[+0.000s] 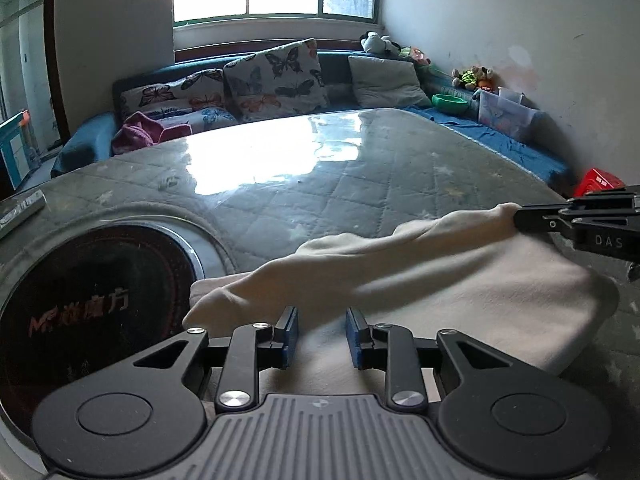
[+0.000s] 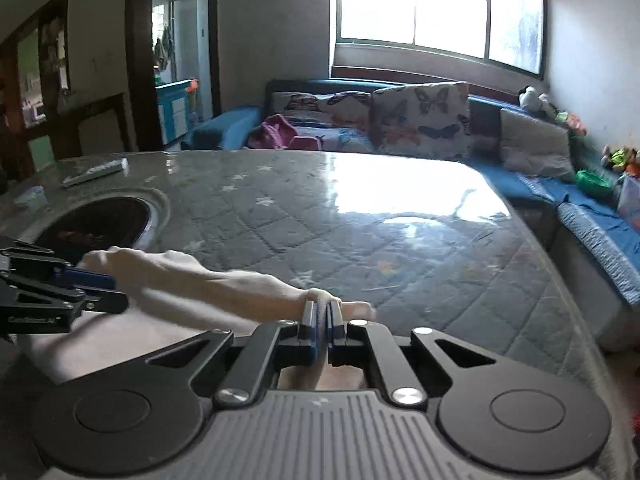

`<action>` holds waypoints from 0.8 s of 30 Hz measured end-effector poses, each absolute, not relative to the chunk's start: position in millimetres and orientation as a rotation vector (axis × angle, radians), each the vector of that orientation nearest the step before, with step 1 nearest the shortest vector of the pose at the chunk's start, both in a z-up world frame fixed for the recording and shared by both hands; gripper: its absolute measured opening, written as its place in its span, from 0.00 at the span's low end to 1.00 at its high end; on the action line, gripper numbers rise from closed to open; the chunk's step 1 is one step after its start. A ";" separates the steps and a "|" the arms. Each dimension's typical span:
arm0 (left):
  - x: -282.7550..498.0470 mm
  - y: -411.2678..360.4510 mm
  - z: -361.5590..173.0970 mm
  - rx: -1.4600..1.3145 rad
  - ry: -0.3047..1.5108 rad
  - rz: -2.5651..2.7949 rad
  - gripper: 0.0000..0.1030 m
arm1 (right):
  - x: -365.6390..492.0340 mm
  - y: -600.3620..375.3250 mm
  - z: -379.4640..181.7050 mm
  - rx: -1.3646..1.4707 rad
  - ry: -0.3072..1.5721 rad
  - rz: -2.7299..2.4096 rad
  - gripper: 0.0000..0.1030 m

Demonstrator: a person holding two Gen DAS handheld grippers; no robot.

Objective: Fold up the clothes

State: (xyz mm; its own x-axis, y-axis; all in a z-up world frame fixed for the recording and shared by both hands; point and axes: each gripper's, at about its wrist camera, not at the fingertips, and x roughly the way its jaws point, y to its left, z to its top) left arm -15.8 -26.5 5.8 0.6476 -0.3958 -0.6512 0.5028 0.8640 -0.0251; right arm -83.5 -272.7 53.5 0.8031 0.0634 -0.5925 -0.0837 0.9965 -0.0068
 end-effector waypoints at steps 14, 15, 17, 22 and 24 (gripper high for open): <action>-4.8 -32.8 16.1 0.140 0.679 -0.503 0.29 | -67.2 -250.5 50.3 -0.003 0.638 0.167 0.09; -1.2 -34.2 15.7 0.135 0.684 -0.502 0.29 | -62.4 -246.9 48.2 -0.004 0.646 0.179 0.09; 5.8 -36.5 13.0 0.130 0.702 -0.492 0.29 | -51.2 -242.6 41.2 0.000 0.666 0.188 0.09; 23.1 -35.8 4.0 0.091 0.736 -0.452 0.30 | -35.0 -242.4 31.6 -0.002 0.704 0.169 0.08; 25.3 -34.4 4.7 0.073 0.741 -0.448 0.29 | -37.8 -244.6 36.7 0.000 0.695 0.171 0.09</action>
